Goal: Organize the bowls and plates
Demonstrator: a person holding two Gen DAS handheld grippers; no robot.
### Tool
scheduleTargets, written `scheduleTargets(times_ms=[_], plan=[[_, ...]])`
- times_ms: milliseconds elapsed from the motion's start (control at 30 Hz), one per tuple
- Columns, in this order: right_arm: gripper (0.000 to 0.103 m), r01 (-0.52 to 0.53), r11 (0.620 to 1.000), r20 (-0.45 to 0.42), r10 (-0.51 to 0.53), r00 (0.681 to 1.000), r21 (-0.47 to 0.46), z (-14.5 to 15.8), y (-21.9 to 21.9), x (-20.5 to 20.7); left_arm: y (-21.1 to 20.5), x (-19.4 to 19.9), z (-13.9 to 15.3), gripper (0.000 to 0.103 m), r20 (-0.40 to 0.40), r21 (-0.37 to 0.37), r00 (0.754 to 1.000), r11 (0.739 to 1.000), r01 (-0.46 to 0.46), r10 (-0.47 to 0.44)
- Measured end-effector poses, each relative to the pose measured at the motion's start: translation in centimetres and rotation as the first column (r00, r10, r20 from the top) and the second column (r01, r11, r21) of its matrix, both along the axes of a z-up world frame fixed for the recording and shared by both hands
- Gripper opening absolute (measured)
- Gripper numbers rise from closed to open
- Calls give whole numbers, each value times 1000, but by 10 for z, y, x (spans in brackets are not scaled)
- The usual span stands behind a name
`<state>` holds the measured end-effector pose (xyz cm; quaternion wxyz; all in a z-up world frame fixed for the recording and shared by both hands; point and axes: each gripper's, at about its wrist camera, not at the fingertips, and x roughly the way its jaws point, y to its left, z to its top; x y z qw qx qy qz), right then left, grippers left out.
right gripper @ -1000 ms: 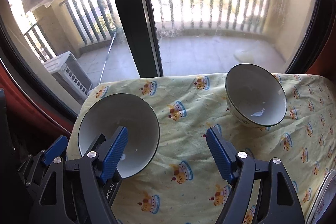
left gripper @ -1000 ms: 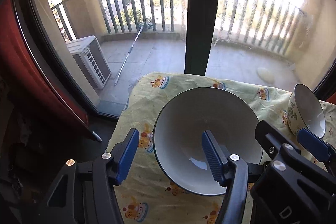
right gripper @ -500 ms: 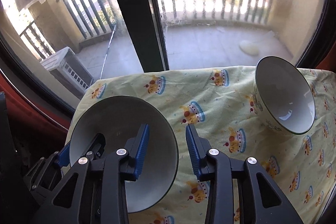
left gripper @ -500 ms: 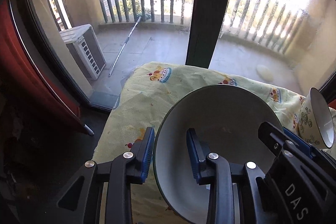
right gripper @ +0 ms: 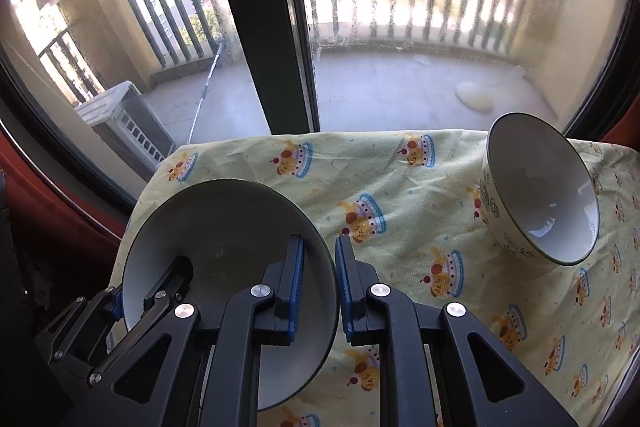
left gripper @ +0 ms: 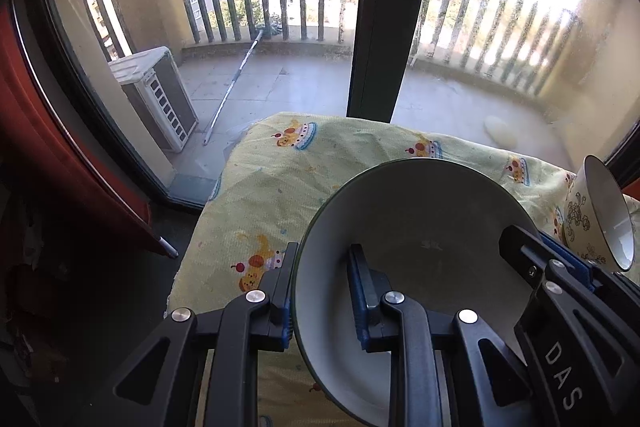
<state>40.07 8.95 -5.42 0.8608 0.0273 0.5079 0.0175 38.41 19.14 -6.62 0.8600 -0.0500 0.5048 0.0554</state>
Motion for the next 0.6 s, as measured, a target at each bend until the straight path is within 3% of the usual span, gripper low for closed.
scheduleTargets(times_ms=[600], plan=[[19,89,996,-51,-89,995,-4,17,-57,-57,-59,-46,14,21,-42,-7,995,996,93,-93]])
